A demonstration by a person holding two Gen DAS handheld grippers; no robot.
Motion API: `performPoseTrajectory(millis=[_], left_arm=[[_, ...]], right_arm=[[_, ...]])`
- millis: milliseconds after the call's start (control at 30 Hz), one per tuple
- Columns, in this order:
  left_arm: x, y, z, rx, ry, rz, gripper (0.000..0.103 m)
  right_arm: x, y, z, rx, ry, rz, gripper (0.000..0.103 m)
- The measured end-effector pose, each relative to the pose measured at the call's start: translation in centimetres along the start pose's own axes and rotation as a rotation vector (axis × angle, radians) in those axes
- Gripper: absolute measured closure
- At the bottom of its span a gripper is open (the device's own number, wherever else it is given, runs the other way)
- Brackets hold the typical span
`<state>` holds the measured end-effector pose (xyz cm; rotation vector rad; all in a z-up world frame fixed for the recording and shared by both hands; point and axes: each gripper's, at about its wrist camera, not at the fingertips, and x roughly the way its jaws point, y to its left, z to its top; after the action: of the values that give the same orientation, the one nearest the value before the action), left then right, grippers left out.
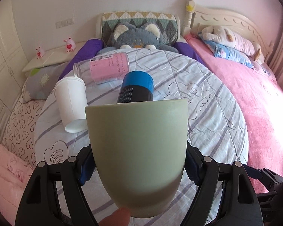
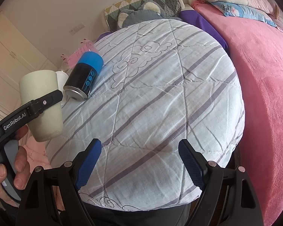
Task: Flip cup upright
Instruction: 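Rotate the green cup upright in the left gripper, rim up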
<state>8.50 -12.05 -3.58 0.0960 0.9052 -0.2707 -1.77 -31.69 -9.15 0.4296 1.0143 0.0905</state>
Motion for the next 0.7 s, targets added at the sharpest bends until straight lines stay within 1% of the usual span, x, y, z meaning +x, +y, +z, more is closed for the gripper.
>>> performPoseTrajectory(millis=[100,267,433,600,700], left_arm=[[0.1,-0.1,0.2,0.004,-0.015,-0.007,0.024],[-0.1,-1.0,-0.3,0.046,-0.033,-0.014,0.024],[0.2,-1.2,-0.9,0.059,-0.017,-0.012,0.024],[0.4,-1.3,-1.3,0.07,-0.01,0.005,0.024],[0.3,-1.2,-1.7,0.077,-0.012,-0.003,0.023]], right_arm=[[0.0,0.1,0.0,0.0,0.002,-0.004,0.018],[0.3,0.1,0.0,0.003,0.007,-0.011,0.018],[0.5,0.4,0.1,-0.002,0.012,-0.009,0.018],[0.6,0.6,0.0,-0.008,0.017,-0.008,0.018],[0.6,0.6,-0.1,-0.006,0.016,-0.009,0.018]])
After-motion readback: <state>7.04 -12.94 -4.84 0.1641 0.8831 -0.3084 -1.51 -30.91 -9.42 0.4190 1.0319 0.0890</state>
